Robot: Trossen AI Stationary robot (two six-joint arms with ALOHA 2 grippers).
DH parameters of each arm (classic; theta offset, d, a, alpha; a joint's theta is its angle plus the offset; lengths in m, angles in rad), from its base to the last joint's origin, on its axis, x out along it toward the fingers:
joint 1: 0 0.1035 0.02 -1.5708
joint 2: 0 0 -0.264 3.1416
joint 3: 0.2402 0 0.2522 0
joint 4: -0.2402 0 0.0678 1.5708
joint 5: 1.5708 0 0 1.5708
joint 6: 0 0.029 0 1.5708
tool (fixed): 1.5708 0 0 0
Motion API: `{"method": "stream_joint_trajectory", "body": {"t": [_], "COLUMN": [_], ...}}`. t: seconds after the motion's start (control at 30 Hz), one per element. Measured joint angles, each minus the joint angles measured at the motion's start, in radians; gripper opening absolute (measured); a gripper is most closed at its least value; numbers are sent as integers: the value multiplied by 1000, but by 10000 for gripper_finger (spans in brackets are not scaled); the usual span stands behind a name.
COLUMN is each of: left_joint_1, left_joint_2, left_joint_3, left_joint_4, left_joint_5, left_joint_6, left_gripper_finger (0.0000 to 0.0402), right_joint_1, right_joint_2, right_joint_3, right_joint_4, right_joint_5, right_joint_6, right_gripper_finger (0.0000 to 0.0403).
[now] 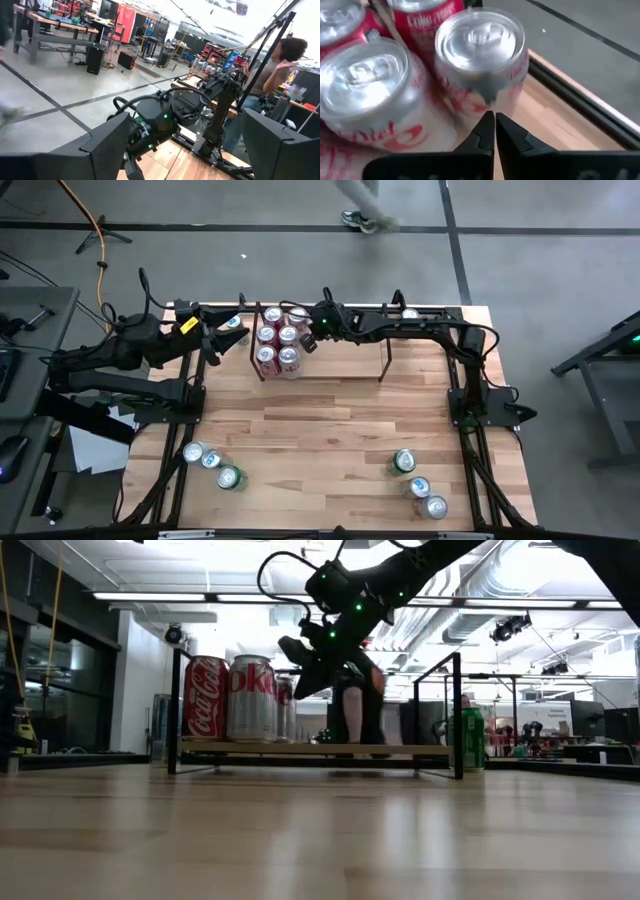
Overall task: Place canned beverage on shelf
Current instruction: Put the silver soda can on the shelf aligned with the other silver soda cans
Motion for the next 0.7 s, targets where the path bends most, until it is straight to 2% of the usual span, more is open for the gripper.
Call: {"method": "stream_joint_trajectory", "body": {"t": [0.37,0.53,0.7], "left_joint_1": [0,0,0], "left_joint_2": [2,2,2], "left_joint_3": [0,0,0], "left_joint_4": [8,8,10], "left_joint_5": [-2,-2,-2], "left_joint_6": [-6,-24,-24], "left_gripper_finger": [296,296,296], "right_joint_1": [-1,-18,-57], "right_joint_2": [10,10,10], "right_joint_3": [0,0,0], "right_joint_4": [62,6,81], "right_joint_5": [21,83,89], "right_joint_6": [-80,-99,-77], "right_gripper_finger": [0,0,0]}}
